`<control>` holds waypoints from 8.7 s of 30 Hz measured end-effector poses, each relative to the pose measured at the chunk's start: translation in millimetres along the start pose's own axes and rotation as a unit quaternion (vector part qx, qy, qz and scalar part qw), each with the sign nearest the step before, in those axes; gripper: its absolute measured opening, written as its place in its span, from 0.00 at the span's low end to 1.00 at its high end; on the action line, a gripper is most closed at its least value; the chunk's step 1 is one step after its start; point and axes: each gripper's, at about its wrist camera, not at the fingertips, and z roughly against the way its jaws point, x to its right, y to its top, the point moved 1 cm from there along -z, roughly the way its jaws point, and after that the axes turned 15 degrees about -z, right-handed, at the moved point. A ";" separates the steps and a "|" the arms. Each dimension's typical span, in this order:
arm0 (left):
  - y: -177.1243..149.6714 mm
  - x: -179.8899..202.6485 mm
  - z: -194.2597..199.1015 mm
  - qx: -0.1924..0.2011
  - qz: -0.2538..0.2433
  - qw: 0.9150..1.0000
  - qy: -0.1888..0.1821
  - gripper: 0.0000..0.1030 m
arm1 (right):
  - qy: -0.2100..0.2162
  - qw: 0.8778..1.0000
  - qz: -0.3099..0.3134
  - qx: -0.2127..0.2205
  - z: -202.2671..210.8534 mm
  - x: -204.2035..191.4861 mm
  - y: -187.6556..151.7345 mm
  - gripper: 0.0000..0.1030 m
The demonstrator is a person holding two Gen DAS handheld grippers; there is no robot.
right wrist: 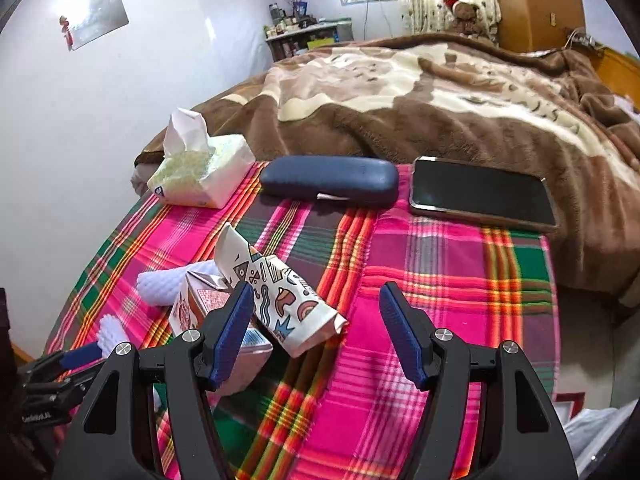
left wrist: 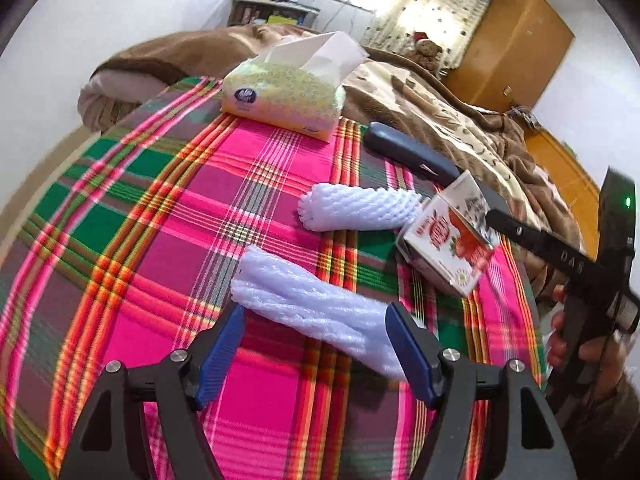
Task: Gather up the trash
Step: 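Grasp the white foam sleeve with the left tool while the right tool grasps the patterned paper cup, then carry the foam sleeve and paper cup over the white bin and release both, then move both tools back over the bed toward the remaining trash, then grasp the second foam sleeve with the left tool while the right tool grasps the strawberry milk carton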
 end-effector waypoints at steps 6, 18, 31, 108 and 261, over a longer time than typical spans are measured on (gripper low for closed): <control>11.3 -8.8 -16.4 -0.001 0.027 1.000 0.006 0.70 | 0.011 1.000 0.001 -0.021 -9.7 -1.5 -4.4 0.65; 18.8 1.8 -30.8 -0.007 0.023 0.999 0.027 0.70 | 0.024 0.999 0.005 -0.020 -8.4 -5.5 -11.4 0.39; 11.3 18.0 -28.4 -0.025 -0.011 1.000 0.016 0.45 | 0.013 1.000 -0.005 0.000 8.0 -2.7 -22.5 0.29; -48.4 262.3 66.3 0.026 -0.259 0.962 -0.087 0.28 | -0.057 0.969 -0.164 0.175 203.8 114.6 -123.0 0.28; 75.4 42.7 -90.6 -0.063 -0.292 0.954 -0.026 0.61 | -0.074 0.997 0.018 -0.022 -15.0 -19.6 -38.8 0.62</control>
